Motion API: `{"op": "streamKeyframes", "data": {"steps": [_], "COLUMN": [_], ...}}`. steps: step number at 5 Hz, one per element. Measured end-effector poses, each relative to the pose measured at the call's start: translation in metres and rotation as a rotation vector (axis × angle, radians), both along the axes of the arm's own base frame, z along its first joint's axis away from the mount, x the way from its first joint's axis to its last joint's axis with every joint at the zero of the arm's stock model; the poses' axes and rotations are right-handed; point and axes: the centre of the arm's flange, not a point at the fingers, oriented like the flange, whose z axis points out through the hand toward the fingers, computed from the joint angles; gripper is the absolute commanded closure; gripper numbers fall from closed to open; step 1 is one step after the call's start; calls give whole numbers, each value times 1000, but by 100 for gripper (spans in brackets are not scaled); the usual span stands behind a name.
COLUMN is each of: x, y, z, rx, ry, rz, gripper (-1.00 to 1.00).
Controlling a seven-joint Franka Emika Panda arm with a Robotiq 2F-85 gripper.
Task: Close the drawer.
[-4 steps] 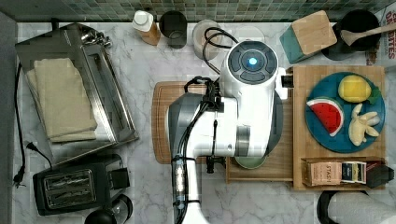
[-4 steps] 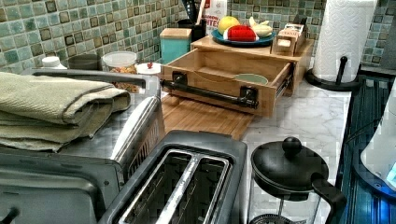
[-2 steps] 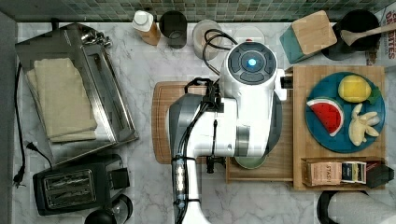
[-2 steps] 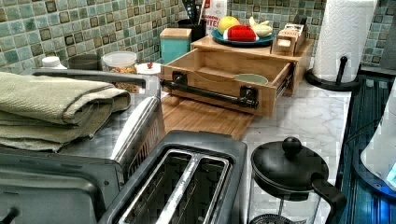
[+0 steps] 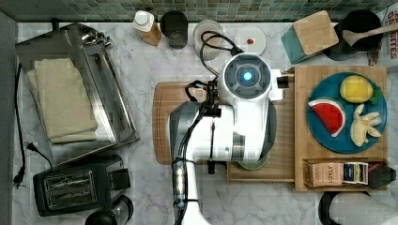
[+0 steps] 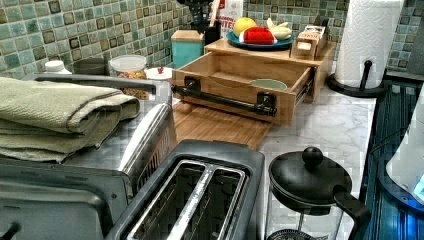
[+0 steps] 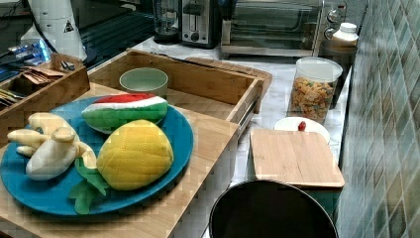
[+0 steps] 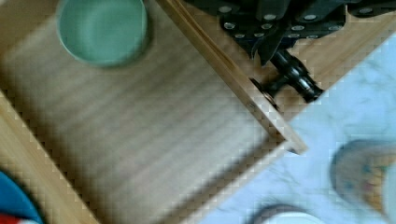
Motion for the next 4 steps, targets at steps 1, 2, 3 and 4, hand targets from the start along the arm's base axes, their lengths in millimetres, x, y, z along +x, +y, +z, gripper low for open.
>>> {"op": "streamKeyframes", "data": {"steps": [1, 2, 3, 4], "x": [-8, -22, -36, -42], "y": [23, 55, 93, 127], "z": [-16, -34, -48, -53], "rx": [12, 23, 30, 30], "ry": [-36, -12, 25, 20], "rz": [89, 179, 294, 386], "gripper": [100, 100, 100, 100]}}
